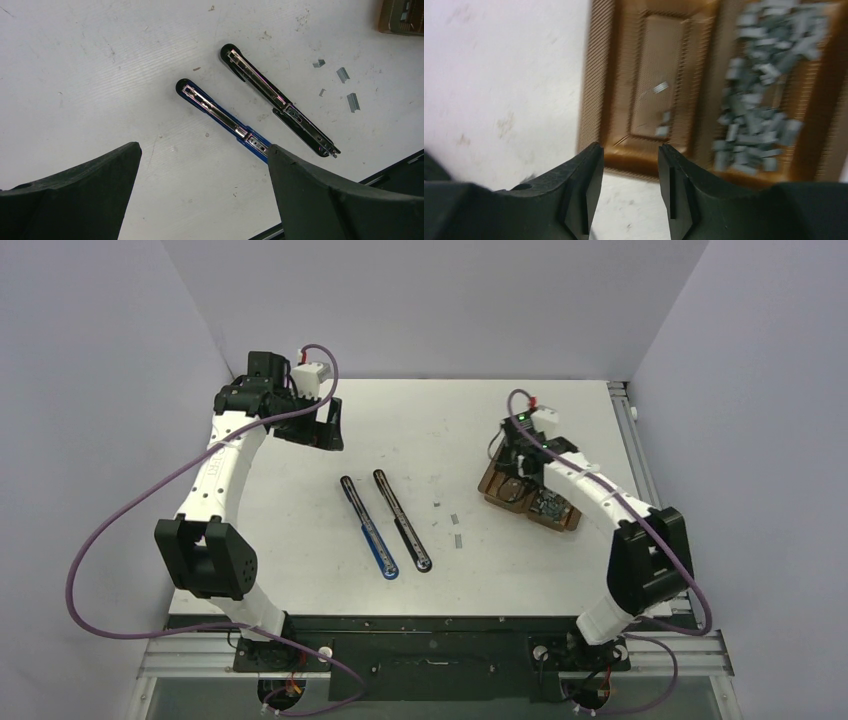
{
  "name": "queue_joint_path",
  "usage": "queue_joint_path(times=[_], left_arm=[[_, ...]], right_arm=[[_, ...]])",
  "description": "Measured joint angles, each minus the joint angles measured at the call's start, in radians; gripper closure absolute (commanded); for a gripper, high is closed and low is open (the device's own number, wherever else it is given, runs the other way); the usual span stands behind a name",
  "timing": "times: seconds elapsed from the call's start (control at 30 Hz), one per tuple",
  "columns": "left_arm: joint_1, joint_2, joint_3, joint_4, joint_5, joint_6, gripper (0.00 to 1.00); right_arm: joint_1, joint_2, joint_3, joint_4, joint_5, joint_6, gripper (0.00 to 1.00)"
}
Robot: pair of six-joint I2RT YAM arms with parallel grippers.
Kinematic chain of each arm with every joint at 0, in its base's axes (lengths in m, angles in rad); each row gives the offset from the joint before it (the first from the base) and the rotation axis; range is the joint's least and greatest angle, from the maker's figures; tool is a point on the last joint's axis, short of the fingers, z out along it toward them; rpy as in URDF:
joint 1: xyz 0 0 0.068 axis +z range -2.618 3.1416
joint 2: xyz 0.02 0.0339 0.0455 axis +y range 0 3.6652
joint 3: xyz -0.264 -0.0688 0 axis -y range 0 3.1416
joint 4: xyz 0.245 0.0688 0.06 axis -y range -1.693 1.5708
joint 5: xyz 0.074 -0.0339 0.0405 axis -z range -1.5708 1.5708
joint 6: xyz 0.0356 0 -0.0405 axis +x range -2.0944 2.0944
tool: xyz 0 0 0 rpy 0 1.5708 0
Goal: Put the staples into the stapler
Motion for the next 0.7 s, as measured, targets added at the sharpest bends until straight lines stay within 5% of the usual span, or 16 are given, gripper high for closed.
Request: queue_joint_path(times=[0.3,0.7], left_arm=[[0.0,0.001,0.01,-0.003,0.009,0.0,0.04],[0.0,0.006,0.023,-0.005,0.007,0.002,0.04]], right_arm=[[-0.319,-0.08,-0.116,0.028,0.023,-0.011,0.56],[-0.397,0.047,-0.143,0.087,0.005,0.024,0.61]])
